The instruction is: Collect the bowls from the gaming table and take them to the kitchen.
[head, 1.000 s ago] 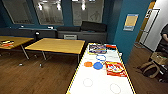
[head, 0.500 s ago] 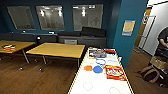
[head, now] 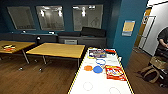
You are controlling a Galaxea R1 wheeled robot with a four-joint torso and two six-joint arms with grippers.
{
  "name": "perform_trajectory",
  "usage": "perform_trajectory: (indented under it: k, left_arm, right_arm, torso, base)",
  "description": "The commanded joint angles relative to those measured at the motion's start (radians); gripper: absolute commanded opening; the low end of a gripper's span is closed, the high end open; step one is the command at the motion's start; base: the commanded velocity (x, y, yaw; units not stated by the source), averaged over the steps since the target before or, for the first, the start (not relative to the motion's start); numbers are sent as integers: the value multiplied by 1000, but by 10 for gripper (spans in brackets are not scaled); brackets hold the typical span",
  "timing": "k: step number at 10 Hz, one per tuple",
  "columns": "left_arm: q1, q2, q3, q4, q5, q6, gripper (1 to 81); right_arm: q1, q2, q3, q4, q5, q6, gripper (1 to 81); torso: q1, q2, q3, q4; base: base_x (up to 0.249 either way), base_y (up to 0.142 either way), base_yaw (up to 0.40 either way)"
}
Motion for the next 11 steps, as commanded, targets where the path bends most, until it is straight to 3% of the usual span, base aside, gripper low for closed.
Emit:
perform_trajectory:
  k: [1, 6, 11]
  left_arm:
    - [0, 72, -118, 34, -41, 8, 10]
    - [67, 178, -280, 61, -115, 13, 10]
    - [96, 221, -349, 64, -141, 16, 10]
  right_arm:
    - [7, 122, -185, -68, -25, -3, 10]
    - [-22, 151, -224, -76, -14, -3, 10]
    - [-29, 160, -224, -79, -13, -3, 10]
  torso:
    - [0, 0, 0, 0]
    - [0, 0, 0, 0]
    - [0, -2, 1, 0]
  base:
    - [0, 0, 0]
    - [0, 0, 0]
    - [0, 0, 0]
